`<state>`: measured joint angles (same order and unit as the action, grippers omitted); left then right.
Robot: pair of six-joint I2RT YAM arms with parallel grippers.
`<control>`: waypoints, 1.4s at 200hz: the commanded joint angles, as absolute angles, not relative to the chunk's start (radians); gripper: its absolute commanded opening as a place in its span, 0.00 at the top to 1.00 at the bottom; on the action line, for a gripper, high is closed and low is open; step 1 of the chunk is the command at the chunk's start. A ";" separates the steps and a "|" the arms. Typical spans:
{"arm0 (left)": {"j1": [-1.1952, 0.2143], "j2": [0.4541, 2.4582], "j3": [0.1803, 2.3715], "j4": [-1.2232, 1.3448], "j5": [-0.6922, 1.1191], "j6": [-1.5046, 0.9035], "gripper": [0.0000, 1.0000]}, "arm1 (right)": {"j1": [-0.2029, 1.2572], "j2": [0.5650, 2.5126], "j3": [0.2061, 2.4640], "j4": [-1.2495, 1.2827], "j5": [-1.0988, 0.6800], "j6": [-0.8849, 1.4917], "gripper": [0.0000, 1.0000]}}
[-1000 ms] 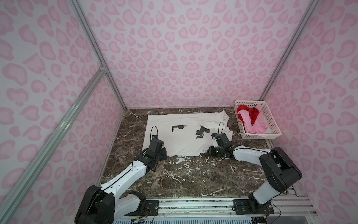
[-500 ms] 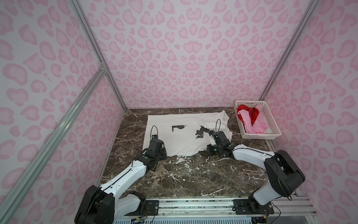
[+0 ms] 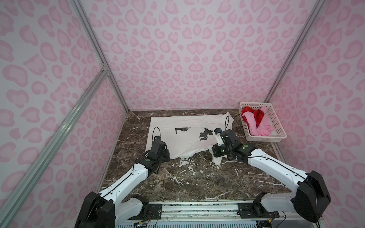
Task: Fold and stack t-shirts
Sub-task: Fold the T-shirt.
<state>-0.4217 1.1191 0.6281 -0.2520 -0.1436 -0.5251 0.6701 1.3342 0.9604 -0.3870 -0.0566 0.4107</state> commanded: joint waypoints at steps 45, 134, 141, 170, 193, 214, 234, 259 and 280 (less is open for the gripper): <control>-0.420 1.115 0.643 -0.279 -0.148 -0.512 0.57 | 0.678 1.411 0.977 -0.413 -0.045 0.390 0.69; -0.421 1.112 0.608 -0.255 -0.155 -0.513 0.57 | 0.670 1.209 0.698 -0.447 0.072 0.552 0.64; -0.420 1.113 0.602 -0.249 -0.155 -0.514 0.57 | 0.662 1.213 0.679 -0.438 0.072 0.561 0.64; -0.420 1.115 0.583 -0.244 -0.164 -0.512 0.57 | 0.641 1.243 0.614 -0.384 0.058 0.587 0.64; -0.414 1.107 0.567 -0.245 -0.188 -0.509 0.56 | 0.629 1.261 0.586 -0.342 0.054 0.595 0.64; -0.382 1.097 0.546 -0.231 -0.188 -0.502 0.56 | 0.612 1.274 0.579 -0.302 0.029 0.589 0.64; -0.316 1.088 0.521 -0.209 -0.154 -0.491 0.55 | 0.601 1.286 0.579 -0.270 0.015 0.582 0.64; -0.270 1.082 0.512 -0.192 -0.159 -0.479 0.54 | 0.580 1.318 0.576 -0.226 -0.011 0.568 0.64; -0.236 1.103 0.527 -0.181 -0.163 -0.468 0.54 | 0.572 1.348 0.574 -0.189 -0.040 0.565 0.64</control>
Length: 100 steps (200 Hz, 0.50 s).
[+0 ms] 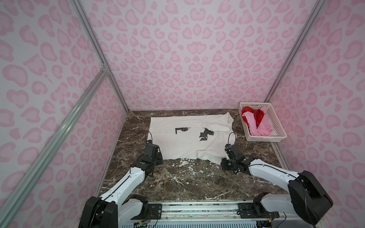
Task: Fold and stack t-shirts
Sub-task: Fold the T-shirt.
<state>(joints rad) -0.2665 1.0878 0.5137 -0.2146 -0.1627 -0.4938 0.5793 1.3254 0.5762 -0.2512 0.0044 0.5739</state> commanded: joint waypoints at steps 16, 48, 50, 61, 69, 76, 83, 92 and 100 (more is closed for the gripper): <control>-0.204 1.132 0.533 -0.170 -0.159 -0.465 0.53 | 0.571 1.372 0.571 -0.162 -0.063 0.566 0.65; -0.149 1.199 0.535 -0.155 -0.148 -0.472 0.53 | 0.571 1.402 0.572 -0.140 -0.082 0.566 0.65; -0.147 1.202 0.534 -0.155 -0.148 -0.474 0.53 | 0.571 1.402 0.573 -0.140 -0.081 0.566 0.65; -0.133 1.222 0.530 -0.152 -0.149 -0.476 0.53 | 0.571 1.401 0.574 -0.137 -0.083 0.566 0.65; -0.120 1.235 0.525 -0.151 -0.148 -0.477 0.53 | 0.571 1.402 0.574 -0.137 -0.084 0.565 0.66; -0.109 1.244 0.520 -0.149 -0.146 -0.477 0.54 | 0.570 1.402 0.576 -0.139 -0.084 0.563 0.66; -0.095 1.251 0.516 -0.150 -0.142 -0.481 0.54 | 0.571 1.404 0.578 -0.140 -0.084 0.562 0.67; -0.078 1.256 0.514 -0.151 -0.129 -0.482 0.55 | 0.570 1.406 0.580 -0.141 -0.084 0.562 0.68; -0.070 1.258 0.515 -0.160 -0.133 -0.485 0.56 | 0.571 1.408 0.583 -0.141 -0.083 0.560 0.69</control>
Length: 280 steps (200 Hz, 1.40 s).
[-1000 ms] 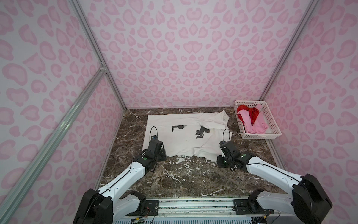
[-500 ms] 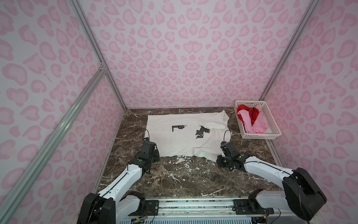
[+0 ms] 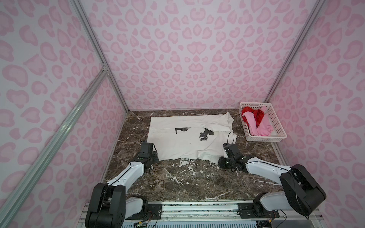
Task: Fold and stack t-shirts
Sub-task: Fold the T-shirt.
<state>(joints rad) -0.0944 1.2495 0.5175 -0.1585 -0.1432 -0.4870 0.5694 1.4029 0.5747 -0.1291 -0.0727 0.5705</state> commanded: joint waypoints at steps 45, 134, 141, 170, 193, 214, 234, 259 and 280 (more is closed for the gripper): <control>-0.048 1.243 0.542 -0.247 -0.209 -0.512 0.58 | 0.571 1.416 0.585 -0.134 -0.090 0.554 0.70; -0.044 1.320 0.576 -0.305 -0.211 -0.543 0.59 | 0.568 1.419 0.566 -0.111 -0.090 0.532 0.71; -0.044 1.329 0.569 -0.295 -0.203 -0.545 0.59 | 0.566 1.417 0.567 -0.115 -0.086 0.530 0.72; -0.043 1.366 0.560 -0.264 -0.200 -0.549 0.67 | 0.560 1.407 0.573 -0.126 -0.078 0.525 0.86; -0.040 1.386 0.558 -0.238 -0.194 -0.548 0.82 | 0.558 1.399 0.573 -0.139 -0.068 0.524 0.98; -0.039 1.382 0.561 -0.224 -0.193 -0.549 0.96 | 0.560 1.374 0.572 -0.160 -0.057 0.529 1.00; -0.039 1.355 0.558 -0.228 -0.203 -0.551 0.96 | 0.558 1.336 0.572 -0.192 -0.044 0.530 1.00; -0.040 1.294 0.552 -0.246 -0.215 -0.551 0.95 | 0.557 1.293 0.574 -0.226 -0.023 0.528 1.00; -0.039 1.244 0.551 -0.270 -0.228 -0.550 0.96 | 0.557 1.274 0.578 -0.244 -0.019 0.526 1.00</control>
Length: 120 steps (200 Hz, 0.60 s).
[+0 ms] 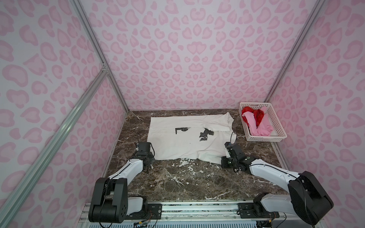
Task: Fold and stack t-shirts
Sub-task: Fold the T-shirt.
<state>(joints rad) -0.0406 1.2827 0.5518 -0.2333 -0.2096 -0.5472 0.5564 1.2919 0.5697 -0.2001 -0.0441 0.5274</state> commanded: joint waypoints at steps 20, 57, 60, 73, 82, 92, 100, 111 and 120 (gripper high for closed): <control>-0.039 1.191 0.557 -0.303 -0.231 -0.547 0.95 | 0.557 1.249 0.584 -0.265 -0.019 0.530 1.00; -0.038 1.094 0.600 -0.379 -0.241 -0.537 0.95 | 0.557 1.160 0.627 -0.338 0.004 0.526 1.00; -0.038 1.087 0.604 -0.383 -0.241 -0.534 0.95 | 0.557 1.155 0.631 -0.343 0.010 0.523 1.00; -0.038 1.064 0.620 -0.392 -0.244 -0.532 0.95 | 0.555 1.135 0.659 -0.359 0.029 0.516 1.00; -0.039 1.057 0.631 -0.397 -0.250 -0.531 0.96 | 0.554 1.126 0.676 -0.363 0.045 0.511 1.00; -0.039 1.060 0.645 -0.392 -0.247 -0.526 0.96 | 0.550 1.121 0.690 -0.353 0.054 0.505 1.00; -0.039 1.069 0.660 -0.385 -0.240 -0.523 0.96 | 0.544 1.122 0.702 -0.340 0.059 0.497 1.00; -0.039 1.090 0.681 -0.370 -0.224 -0.520 0.96 | 0.534 1.134 0.723 -0.329 0.060 0.483 1.00; -0.038 1.111 0.702 -0.350 -0.211 -0.521 0.95 | 0.523 1.152 0.749 -0.320 0.060 0.469 1.00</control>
